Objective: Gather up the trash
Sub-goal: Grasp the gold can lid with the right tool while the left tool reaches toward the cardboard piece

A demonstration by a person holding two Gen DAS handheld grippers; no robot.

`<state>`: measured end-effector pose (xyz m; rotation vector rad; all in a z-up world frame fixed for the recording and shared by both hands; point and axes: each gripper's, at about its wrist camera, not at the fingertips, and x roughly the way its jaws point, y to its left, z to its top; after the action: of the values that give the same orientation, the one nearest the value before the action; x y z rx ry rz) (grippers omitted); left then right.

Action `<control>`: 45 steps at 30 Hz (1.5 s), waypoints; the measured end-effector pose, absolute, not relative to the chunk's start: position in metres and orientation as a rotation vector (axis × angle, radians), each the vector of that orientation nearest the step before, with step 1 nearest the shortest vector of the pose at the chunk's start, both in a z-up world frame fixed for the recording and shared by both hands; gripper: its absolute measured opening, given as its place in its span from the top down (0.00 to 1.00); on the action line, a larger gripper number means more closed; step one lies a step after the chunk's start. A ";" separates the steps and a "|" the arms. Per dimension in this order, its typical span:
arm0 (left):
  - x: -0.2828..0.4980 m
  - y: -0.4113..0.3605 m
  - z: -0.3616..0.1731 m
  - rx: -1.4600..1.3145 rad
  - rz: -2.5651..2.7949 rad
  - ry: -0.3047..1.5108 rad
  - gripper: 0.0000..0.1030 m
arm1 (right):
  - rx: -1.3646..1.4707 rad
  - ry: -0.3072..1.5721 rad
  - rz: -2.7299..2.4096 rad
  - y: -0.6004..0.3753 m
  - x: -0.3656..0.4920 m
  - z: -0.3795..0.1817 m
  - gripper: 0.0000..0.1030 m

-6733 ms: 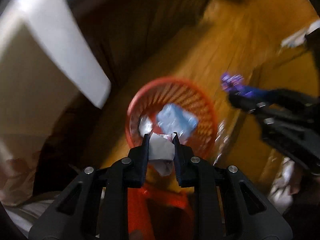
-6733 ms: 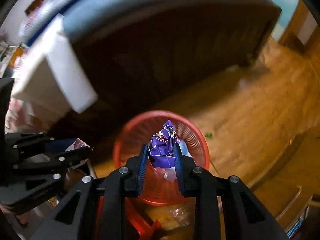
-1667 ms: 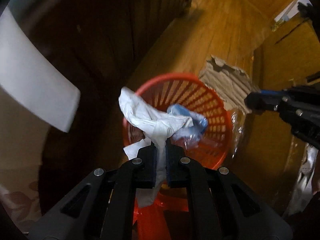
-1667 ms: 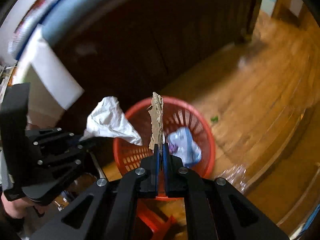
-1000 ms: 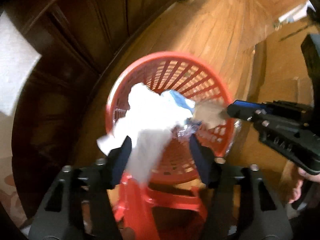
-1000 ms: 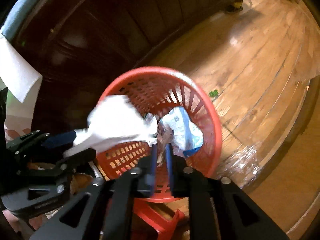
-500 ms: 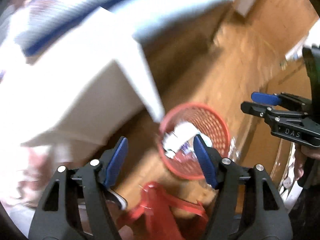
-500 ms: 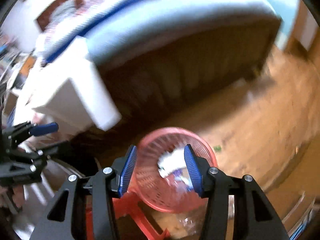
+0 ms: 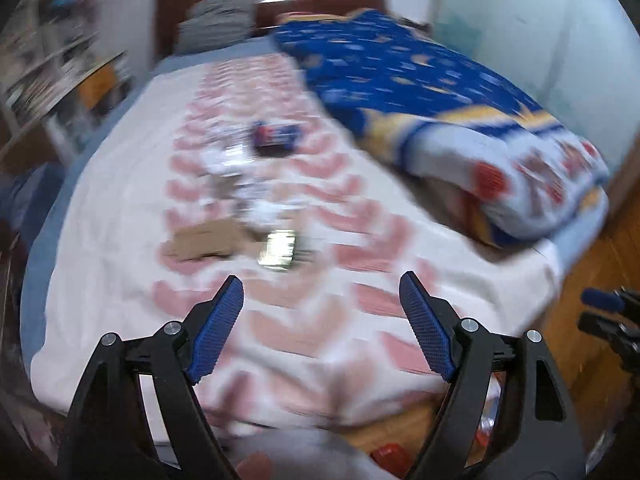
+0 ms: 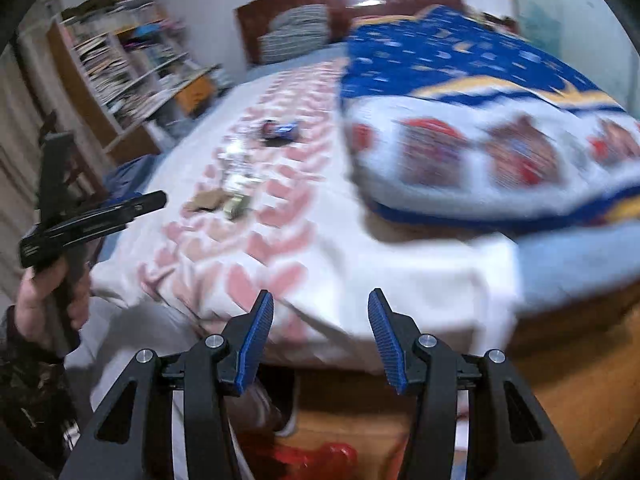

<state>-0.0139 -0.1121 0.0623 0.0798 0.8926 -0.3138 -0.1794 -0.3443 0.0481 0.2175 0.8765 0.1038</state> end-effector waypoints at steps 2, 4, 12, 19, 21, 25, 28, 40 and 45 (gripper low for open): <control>0.002 -0.083 0.053 0.035 -0.261 0.897 0.22 | 0.208 0.877 0.152 -0.318 -0.148 0.046 0.51; 0.018 -0.056 0.042 -0.006 -0.210 0.907 0.22 | 0.207 0.875 0.190 -0.299 -0.123 0.042 0.51; 0.064 0.006 0.000 -0.068 -0.149 0.907 0.22 | 0.239 0.904 0.287 -0.230 -0.012 -0.004 0.55; 0.089 0.022 -0.027 -0.104 -0.143 0.965 0.22 | 0.312 1.001 0.265 -0.204 0.066 -0.065 0.60; 0.094 0.023 -0.031 -0.093 -0.147 0.970 0.22 | 0.349 1.028 0.261 -0.203 0.080 -0.080 0.64; 0.103 0.020 -0.044 -0.088 -0.169 1.016 0.22 | 0.428 1.051 0.263 -0.206 0.100 -0.103 0.75; 0.107 0.015 -0.055 -0.090 -0.199 1.058 0.22 | 0.453 1.054 0.273 -0.204 0.109 -0.109 0.87; 0.138 0.009 -0.073 -0.273 -0.302 1.109 0.17 | 0.469 1.001 0.301 -0.212 0.109 -0.095 0.95; 0.146 0.001 -0.074 -0.304 -0.347 1.097 0.22 | 0.445 0.984 0.300 -0.216 0.101 -0.085 0.95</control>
<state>0.1459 0.0013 -0.0736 -0.3042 1.0971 -0.3467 0.1006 -0.2162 -0.0852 0.4447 0.9840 0.2995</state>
